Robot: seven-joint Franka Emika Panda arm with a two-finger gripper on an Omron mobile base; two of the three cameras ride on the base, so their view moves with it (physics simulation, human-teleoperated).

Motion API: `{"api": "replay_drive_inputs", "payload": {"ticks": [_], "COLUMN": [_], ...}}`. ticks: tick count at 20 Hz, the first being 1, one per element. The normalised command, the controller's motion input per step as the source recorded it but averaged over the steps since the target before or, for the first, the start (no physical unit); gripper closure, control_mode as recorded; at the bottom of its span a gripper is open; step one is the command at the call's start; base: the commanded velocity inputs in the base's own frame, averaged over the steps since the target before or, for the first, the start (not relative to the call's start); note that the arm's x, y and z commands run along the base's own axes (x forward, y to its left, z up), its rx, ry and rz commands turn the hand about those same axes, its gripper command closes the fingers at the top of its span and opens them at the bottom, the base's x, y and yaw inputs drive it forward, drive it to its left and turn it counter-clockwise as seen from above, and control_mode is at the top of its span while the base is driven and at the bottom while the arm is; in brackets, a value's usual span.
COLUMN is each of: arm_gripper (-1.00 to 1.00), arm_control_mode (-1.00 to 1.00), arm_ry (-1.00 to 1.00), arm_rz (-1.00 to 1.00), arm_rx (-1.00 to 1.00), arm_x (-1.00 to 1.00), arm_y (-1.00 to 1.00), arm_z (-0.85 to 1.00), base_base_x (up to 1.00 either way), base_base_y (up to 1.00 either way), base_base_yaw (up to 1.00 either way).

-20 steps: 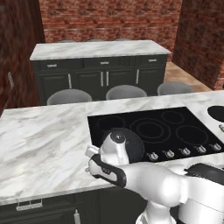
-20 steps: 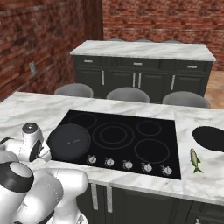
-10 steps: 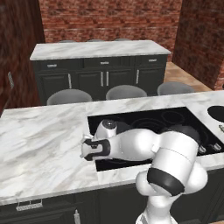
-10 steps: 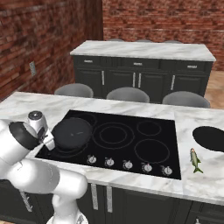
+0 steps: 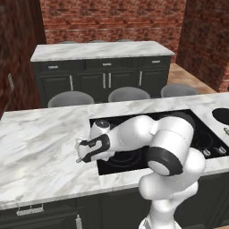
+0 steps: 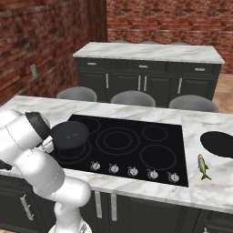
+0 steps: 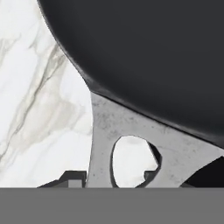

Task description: Place both pans onto different burners. Then place the tomato and the fish on different pans.

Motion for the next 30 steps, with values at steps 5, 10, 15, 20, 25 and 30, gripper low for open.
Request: {"api": "replay_drive_inputs", "payload": {"ticks": [5, 10, 15, 20, 25, 30], "arm_gripper": [1.0, 1.0, 1.0, 1.0, 1.0, -1.0], "arm_control_mode": [-1.0, -1.0, -1.0, -1.0, -1.0, -1.0], "arm_ry": [-0.02, -0.01, 0.0, 0.0, 0.0, 0.0], "arm_rz": [0.0, 0.0, 0.0, 0.0, 0.0, 0.0], "arm_rx": [-0.04, -0.01, 0.0, 0.0, 0.01, 0.03], "arm_x": [-0.81, -0.46, 0.0, -0.26, -0.15, 0.12], "arm_y": [-0.11, -0.34, -0.52, -0.44, -0.33, -0.02], "arm_z": [-0.21, -0.2, -0.25, -0.11, -0.15, -0.23], "base_base_x": [0.0, 0.0, 0.0, 0.0, 0.0, 0.0], "base_base_y": [0.0, 0.0, 0.0, 0.0, 0.0, 0.0], "base_base_yaw": [0.0, 0.0, 0.0, 0.0, 0.0, 0.0]}}
